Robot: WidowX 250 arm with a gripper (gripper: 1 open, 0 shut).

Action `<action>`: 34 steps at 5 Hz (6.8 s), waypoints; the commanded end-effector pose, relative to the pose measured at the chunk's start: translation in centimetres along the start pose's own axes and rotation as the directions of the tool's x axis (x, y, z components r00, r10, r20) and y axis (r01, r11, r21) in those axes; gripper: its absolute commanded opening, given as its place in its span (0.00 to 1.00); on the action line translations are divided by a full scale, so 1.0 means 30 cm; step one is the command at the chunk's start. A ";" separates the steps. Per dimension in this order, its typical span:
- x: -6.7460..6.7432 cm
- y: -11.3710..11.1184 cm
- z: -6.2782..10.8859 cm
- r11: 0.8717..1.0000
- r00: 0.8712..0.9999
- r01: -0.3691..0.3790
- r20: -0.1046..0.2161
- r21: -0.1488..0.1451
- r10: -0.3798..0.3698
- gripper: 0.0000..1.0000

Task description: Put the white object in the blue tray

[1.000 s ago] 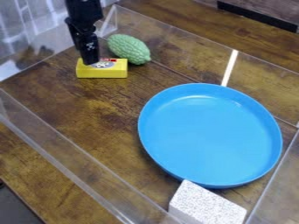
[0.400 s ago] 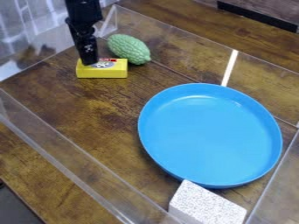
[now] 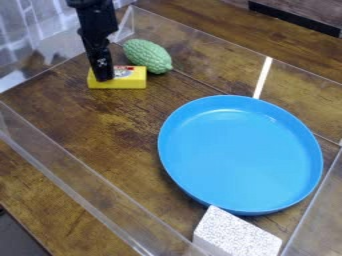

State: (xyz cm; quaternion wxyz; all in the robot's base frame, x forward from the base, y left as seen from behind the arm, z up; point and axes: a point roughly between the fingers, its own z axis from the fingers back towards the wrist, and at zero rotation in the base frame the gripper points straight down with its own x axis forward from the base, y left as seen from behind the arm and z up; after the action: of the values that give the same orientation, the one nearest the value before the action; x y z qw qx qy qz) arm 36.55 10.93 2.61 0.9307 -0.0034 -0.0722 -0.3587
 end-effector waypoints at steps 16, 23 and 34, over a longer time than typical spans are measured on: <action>0.110 0.052 0.034 0.982 0.974 0.171 0.164 -0.074 -0.157 1.00; 0.159 0.020 -0.012 0.976 0.968 0.190 0.186 -0.105 -0.168 0.00; 0.265 -0.011 -0.073 0.962 0.958 0.226 0.213 -0.151 -0.191 1.00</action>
State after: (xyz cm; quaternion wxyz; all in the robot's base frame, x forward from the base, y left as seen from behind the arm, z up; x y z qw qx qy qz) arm 42.22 7.24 1.88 0.8816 -0.1082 -0.1371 -0.4386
